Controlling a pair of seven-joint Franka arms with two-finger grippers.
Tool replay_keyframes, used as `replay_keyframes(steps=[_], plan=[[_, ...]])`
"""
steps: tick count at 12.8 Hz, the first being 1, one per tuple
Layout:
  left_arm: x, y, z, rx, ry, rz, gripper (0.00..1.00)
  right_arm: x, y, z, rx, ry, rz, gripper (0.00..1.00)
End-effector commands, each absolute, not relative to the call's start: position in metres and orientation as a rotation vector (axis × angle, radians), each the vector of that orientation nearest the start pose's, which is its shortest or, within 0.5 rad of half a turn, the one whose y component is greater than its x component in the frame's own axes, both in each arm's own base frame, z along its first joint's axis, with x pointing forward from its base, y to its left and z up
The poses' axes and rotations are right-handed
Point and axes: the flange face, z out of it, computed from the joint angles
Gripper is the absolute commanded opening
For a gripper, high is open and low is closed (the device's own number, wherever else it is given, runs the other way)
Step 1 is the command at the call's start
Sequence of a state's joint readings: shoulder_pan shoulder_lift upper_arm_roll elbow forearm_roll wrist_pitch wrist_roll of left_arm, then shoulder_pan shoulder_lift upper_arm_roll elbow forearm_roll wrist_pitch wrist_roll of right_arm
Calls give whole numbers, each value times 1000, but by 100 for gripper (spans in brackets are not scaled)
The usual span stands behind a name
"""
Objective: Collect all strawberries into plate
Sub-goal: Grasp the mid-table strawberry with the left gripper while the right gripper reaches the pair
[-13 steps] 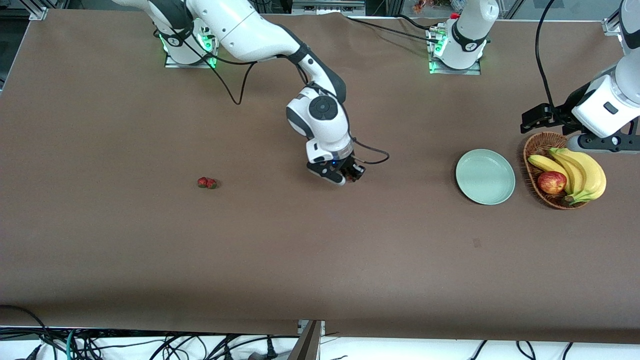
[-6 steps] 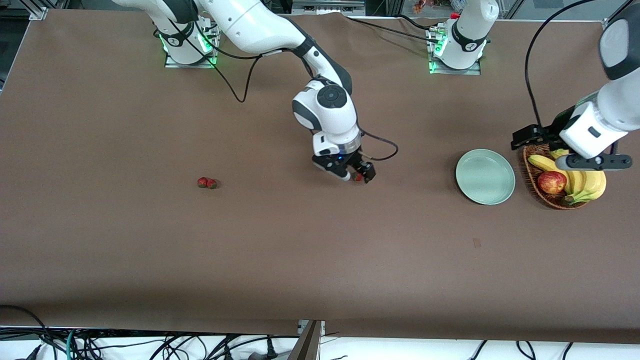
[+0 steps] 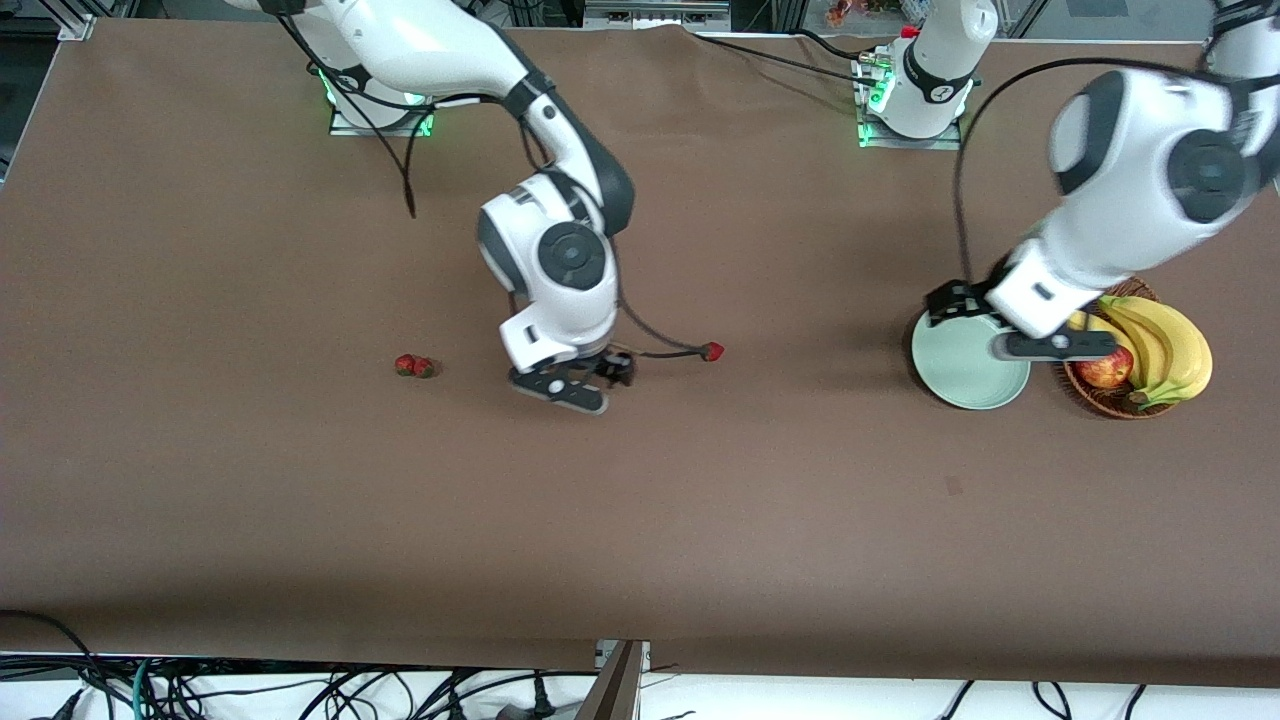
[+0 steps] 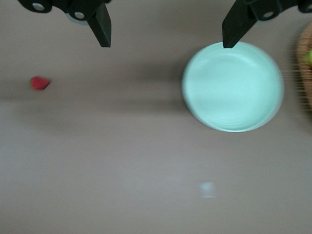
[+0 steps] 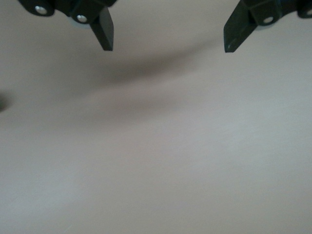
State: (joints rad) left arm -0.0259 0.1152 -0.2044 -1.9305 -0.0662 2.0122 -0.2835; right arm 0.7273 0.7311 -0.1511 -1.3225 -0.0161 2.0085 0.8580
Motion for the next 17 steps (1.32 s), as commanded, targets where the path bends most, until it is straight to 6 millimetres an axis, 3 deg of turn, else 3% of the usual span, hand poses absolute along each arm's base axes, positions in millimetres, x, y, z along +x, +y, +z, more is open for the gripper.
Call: replay_keyframes(steps=[1,3,4,5,8,11,17], plan=[[556,-221,399,-3244,-285,40,100,605,330,303,-3295,214,57,99],[541,-279,375,-3209,-324,-6,100,608,271,294,-3302,179,151,98],[531,-309,358,-3181,-372,-46,100,605,253,284,-3290,177,200,93],[520,-334,336,-3149,-399,-80,100,599,245,270,-3279,181,235,87],[494,-387,272,-3119,-459,-181,100,584,212,239,-3277,184,211,82],[486,-397,218,-3089,-497,-246,100,573,185,221,-3274,123,205,82],[502,-406,191,-3102,-556,-210,100,573,177,216,-3262,133,219,76]])
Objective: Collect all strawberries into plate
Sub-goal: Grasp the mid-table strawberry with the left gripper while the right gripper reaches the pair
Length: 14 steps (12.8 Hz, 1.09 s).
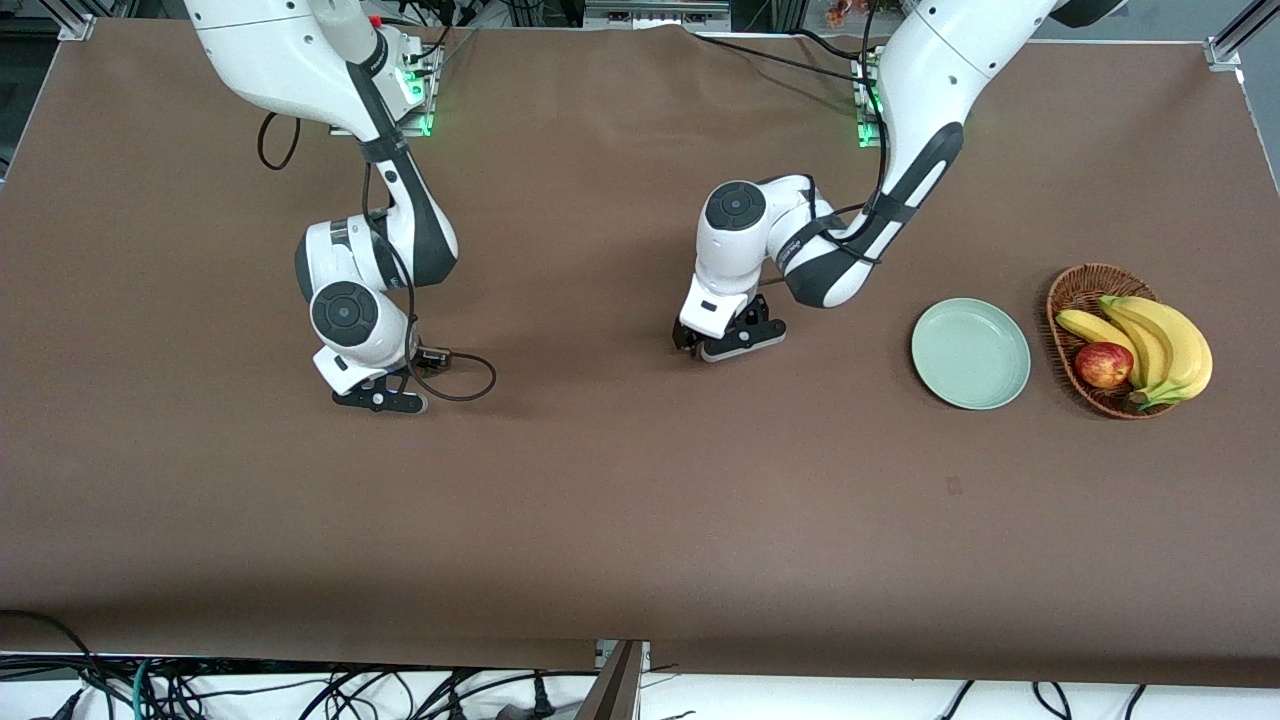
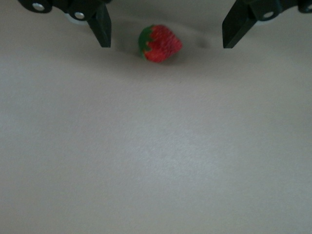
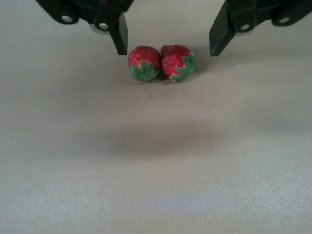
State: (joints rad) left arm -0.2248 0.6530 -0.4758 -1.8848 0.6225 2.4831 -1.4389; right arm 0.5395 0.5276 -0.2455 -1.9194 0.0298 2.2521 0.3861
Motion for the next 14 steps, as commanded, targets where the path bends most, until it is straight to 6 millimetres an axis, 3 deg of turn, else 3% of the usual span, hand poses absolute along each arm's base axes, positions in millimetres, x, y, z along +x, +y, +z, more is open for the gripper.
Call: replay_keyframes(steps=[1,3,4,7,8,12,14], plan=[[501,-407,191,-3100,-577,-209,100,574,176,217,-3259,133,216,75],[499,-407,184,-3091,-609,-195,89,575,183,214,-3231,159,206,72],[497,-410,184,-3088,-621,-194,78,575,186,207,-3233,151,193,72],[496,-410,184,-3082,-650,-182,27,575,189,204,-3232,138,178,64],[499,-411,187,-3085,-656,-185,18,575,190,203,-3233,136,180,60],[512,-405,205,-3071,-689,-206,10,572,189,197,-3237,124,196,49],[519,-399,234,-3094,-670,-152,7,569,187,194,-3239,118,208,49]])
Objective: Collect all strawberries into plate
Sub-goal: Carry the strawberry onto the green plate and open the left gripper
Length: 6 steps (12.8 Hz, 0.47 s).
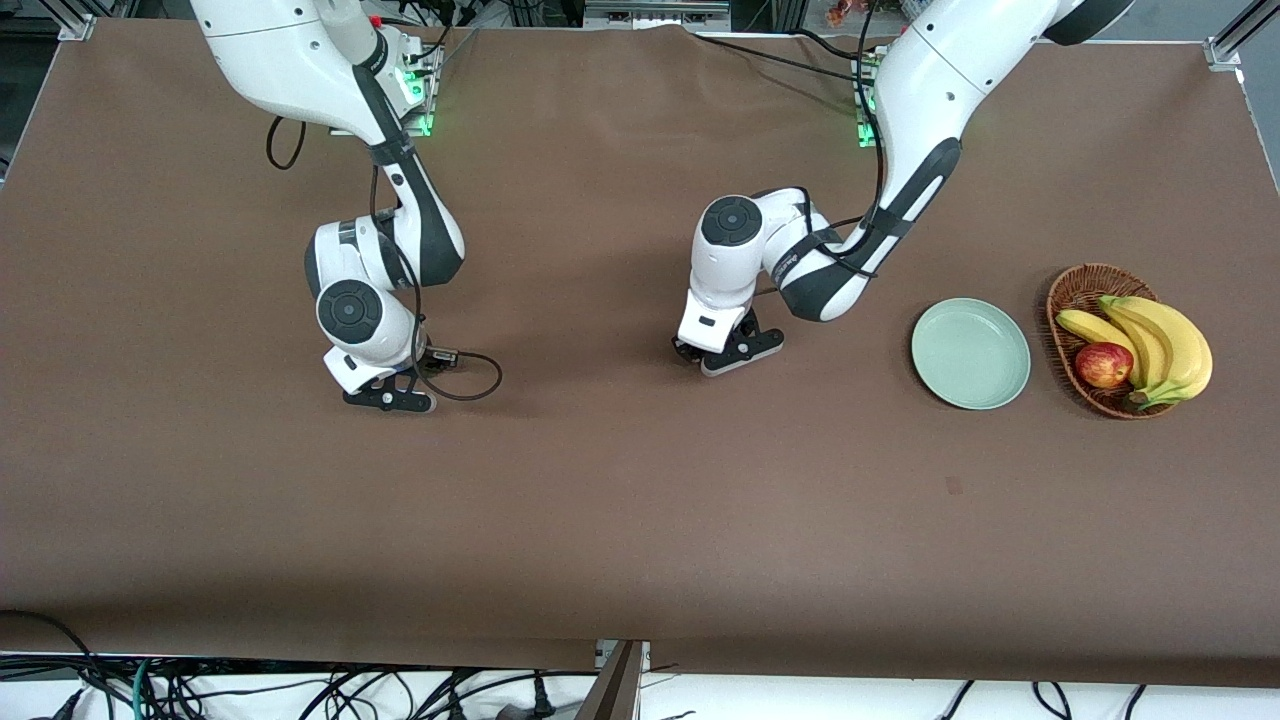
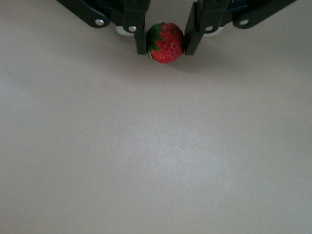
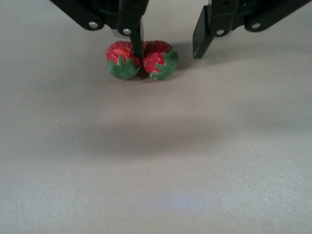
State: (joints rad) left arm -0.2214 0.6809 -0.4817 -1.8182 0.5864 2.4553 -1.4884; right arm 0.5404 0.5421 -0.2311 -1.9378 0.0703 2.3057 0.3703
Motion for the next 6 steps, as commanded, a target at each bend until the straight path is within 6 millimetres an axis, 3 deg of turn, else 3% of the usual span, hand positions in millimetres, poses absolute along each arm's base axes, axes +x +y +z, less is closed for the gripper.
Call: replay_keyframes(steps=[1,3,6], plan=[[526,-388,251,-3102,-646,-89,7,569,186,194,-3237,93,210,49],[544,-351,292,-3118,-594,10,7,568,183,192,-3238,81,218,46],[563,-269,328,-3131,-463,142,7,571,179,187,-3239,64,192,42]])
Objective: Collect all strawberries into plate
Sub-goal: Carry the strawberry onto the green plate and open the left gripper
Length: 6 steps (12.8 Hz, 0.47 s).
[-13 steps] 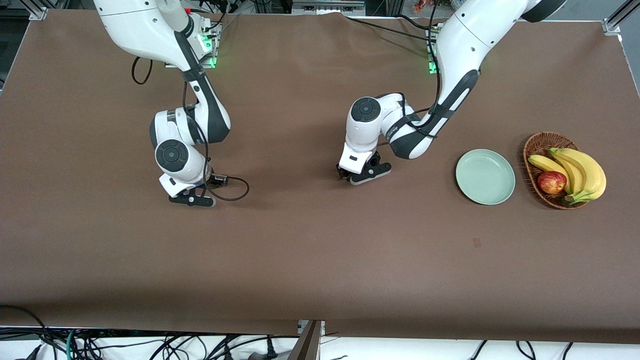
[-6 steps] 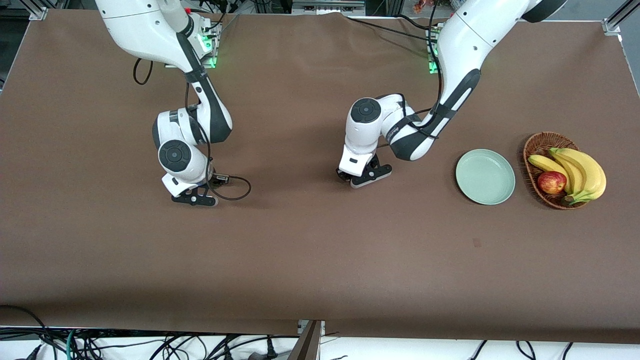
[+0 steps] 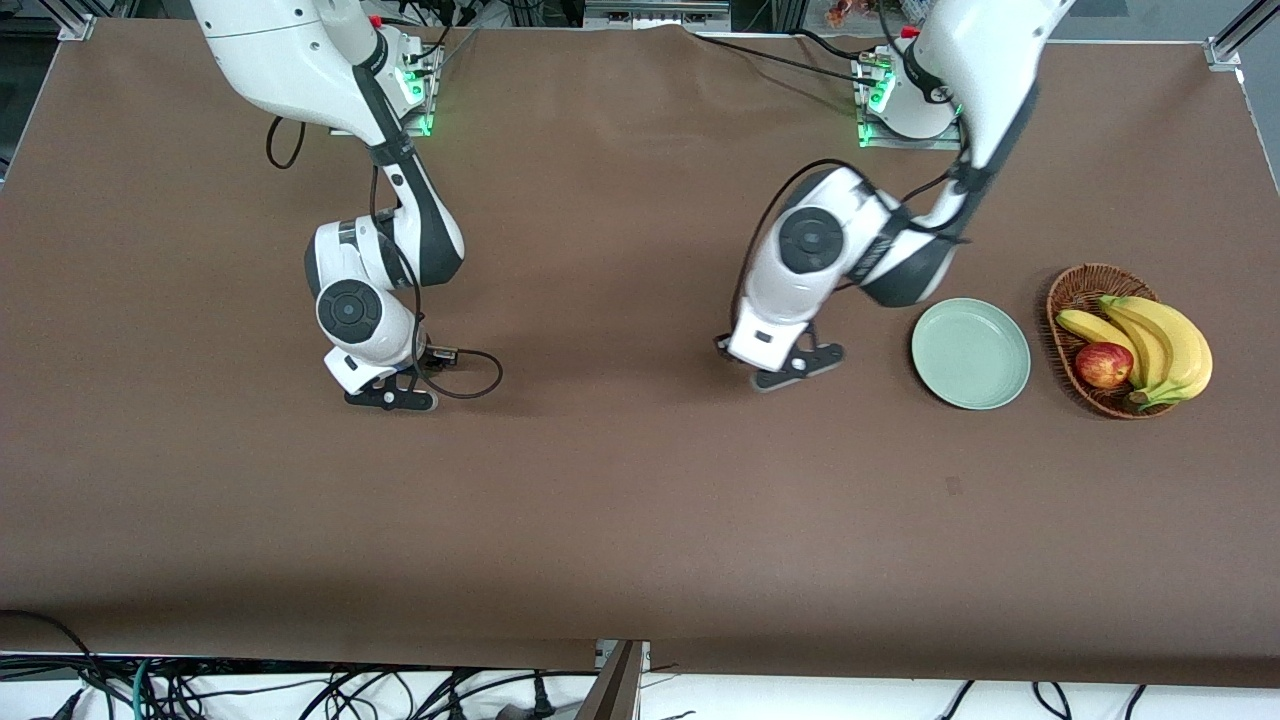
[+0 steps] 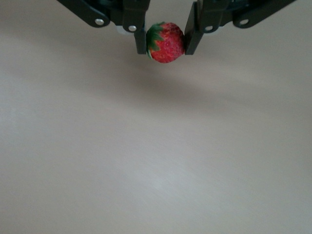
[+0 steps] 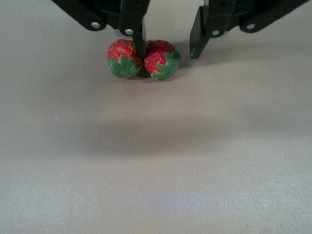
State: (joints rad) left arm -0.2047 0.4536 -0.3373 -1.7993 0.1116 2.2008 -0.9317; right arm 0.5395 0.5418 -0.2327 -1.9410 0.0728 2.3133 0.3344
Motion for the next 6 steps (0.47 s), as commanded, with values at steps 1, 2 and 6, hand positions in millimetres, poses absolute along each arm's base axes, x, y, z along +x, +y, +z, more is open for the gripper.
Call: replay_keyframes(steps=[1,2,6], plan=[[566,-240,332,-3125,-402,163,7,573,176,186,-3237,38,172,42],[569,-208,335,-3131,-357,169,7,575,171,183,-3238,42,172,42],[572,-63,338,-3179,-124,223,7,575,170,181,-3239,44,171,12]])
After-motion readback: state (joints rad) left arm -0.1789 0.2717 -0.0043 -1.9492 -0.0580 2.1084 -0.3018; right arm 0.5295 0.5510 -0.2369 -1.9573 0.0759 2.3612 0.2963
